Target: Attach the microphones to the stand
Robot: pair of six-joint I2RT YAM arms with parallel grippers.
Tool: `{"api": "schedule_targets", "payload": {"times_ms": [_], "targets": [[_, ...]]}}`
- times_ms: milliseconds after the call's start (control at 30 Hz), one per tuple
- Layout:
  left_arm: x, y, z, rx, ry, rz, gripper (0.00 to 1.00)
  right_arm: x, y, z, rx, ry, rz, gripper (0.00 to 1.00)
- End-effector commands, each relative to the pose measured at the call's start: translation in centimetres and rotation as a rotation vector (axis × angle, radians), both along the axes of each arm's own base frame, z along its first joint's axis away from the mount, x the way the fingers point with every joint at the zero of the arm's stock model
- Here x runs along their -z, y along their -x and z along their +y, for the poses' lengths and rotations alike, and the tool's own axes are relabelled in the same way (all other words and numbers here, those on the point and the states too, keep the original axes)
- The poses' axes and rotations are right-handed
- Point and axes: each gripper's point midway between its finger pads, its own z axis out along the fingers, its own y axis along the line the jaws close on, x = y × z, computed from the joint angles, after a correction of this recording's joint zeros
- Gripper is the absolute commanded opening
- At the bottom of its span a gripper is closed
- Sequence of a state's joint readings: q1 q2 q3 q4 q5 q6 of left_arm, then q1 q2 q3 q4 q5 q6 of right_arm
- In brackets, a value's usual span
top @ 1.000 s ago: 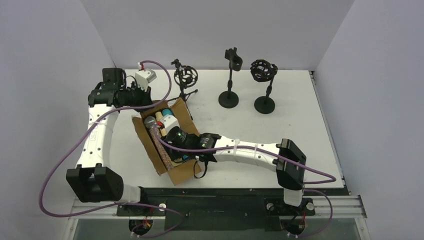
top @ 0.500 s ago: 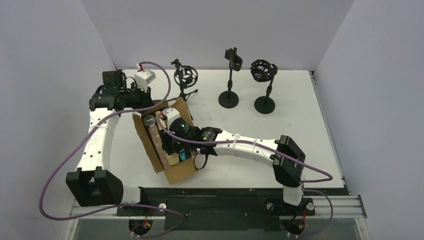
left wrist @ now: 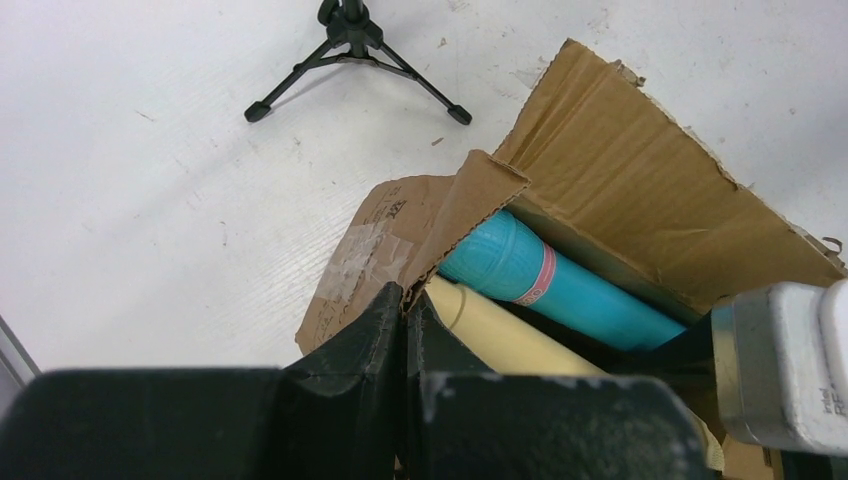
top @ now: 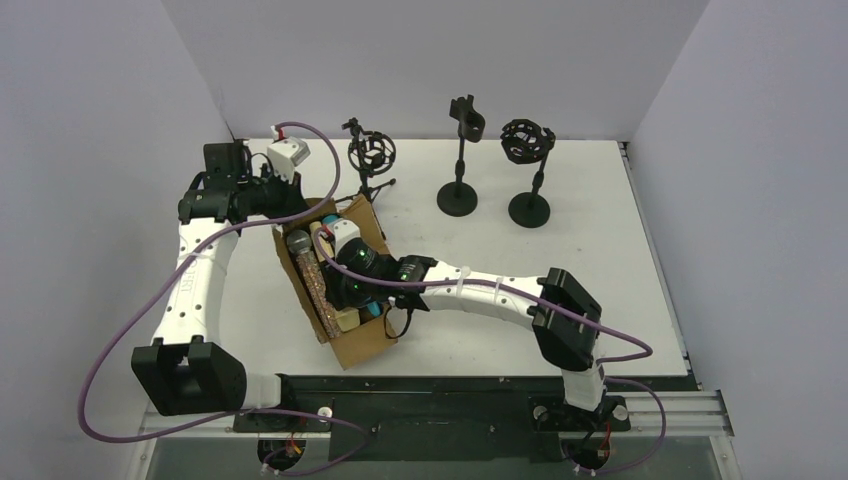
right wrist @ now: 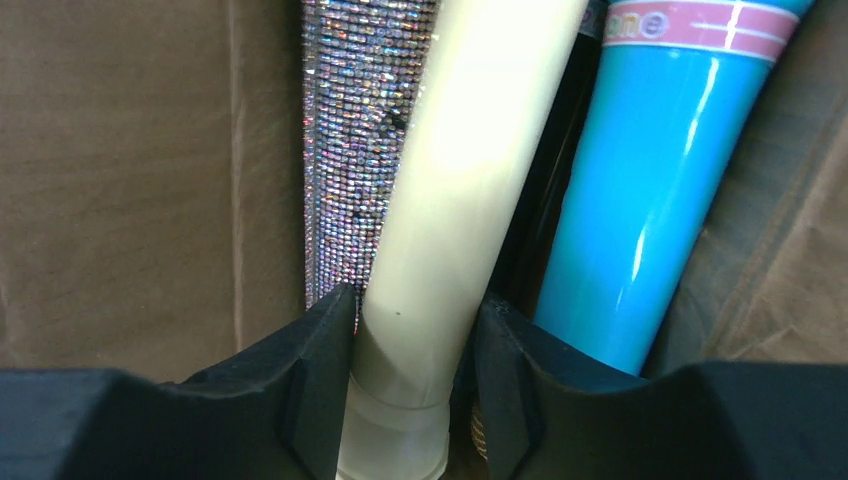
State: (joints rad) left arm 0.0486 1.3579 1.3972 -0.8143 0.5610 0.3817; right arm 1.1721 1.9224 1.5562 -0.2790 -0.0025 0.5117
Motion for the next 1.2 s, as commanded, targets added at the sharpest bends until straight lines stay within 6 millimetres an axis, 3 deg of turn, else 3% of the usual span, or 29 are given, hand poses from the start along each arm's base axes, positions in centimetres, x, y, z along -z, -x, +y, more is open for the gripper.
{"api": "schedule_targets", "payload": {"times_ms": [0, 67, 200, 400, 500, 533, 567, 600, 633, 700, 833, 900, 933, 967, 1000, 1033, 1100, 1167], "targets": [[-5.3, -1.1, -1.2, 0.043, 0.053, -0.205, 0.00, -1.7, 0.8, 1.1, -0.033, -0.056, -0.016, 0.25], [-5.3, -1.1, -1.2, 0.045, 0.047, -0.209, 0.00, -3.0, 0.7, 0.9, -0.028, -0.078, -0.029, 0.10], [-5.3, -1.2, -1.0, 0.046, 0.033, -0.216, 0.00, -5.7, 0.8, 0.1, -0.019, -0.118, -0.054, 0.00], [-5.1, -1.4, -0.7, 0.042, 0.010, -0.230, 0.00, -9.1, 1.1, -2.3, -0.005, -0.164, -0.074, 0.00], [-5.0, -1.5, -0.6, 0.044, 0.006, -0.231, 0.00, -10.5, 0.7, -4.5, 0.042, -0.189, -0.098, 0.00], [-5.0, -1.5, -0.6, 0.045, 0.003, -0.233, 0.00, -9.9, 0.6, -5.3, 0.059, -0.177, -0.094, 0.00], [-5.0, -1.6, -0.6, 0.045, 0.001, -0.233, 0.00, -11.2, 0.6, -6.2, 0.072, -0.203, -0.105, 0.00], [-5.0, -1.6, -0.6, 0.047, -0.001, -0.235, 0.00, -10.4, 0.4, -7.2, 0.097, -0.191, -0.101, 0.00], [-4.9, -1.6, -0.5, 0.048, -0.005, -0.235, 0.00, -11.7, 0.3, -8.1, 0.119, -0.221, -0.117, 0.00], [-4.8, -1.8, -0.4, 0.051, -0.016, -0.247, 0.00, -11.6, -0.1, -10.4, 0.180, -0.242, -0.105, 0.00], [-4.6, -2.2, -0.3, 0.052, -0.023, -0.245, 0.00, -9.5, -1.7, -15.2, 0.310, -0.259, -0.061, 0.00], [-4.5, -2.2, -0.4, 0.056, -0.019, -0.236, 0.00, -7.6, -2.4, -17.2, 0.369, -0.265, -0.028, 0.00], [-4.5, -2.2, -0.5, 0.057, -0.016, -0.234, 0.00, -5.6, -2.6, -18.5, 0.399, -0.244, -0.008, 0.00], [-4.5, -2.2, -0.5, 0.057, -0.015, -0.234, 0.00, -5.2, -3.2, -19.0, 0.426, -0.262, 0.004, 0.00], [-4.6, -2.2, -0.5, 0.058, -0.015, -0.237, 0.00, -3.2, -3.1, -19.8, 0.442, -0.236, 0.025, 0.00], [-4.6, -2.1, -0.5, 0.056, -0.015, -0.239, 0.00, -2.9, -3.6, -19.9, 0.457, -0.259, 0.035, 0.00], [-4.6, -2.1, -0.5, 0.056, -0.012, -0.241, 0.00, -0.1, -3.9, -20.1, 0.467, -0.249, 0.080, 0.00], [-4.5, -2.0, -0.6, 0.058, -0.010, -0.240, 0.00, 1.6, -4.3, -19.1, 0.449, -0.245, 0.117, 0.00]]}}
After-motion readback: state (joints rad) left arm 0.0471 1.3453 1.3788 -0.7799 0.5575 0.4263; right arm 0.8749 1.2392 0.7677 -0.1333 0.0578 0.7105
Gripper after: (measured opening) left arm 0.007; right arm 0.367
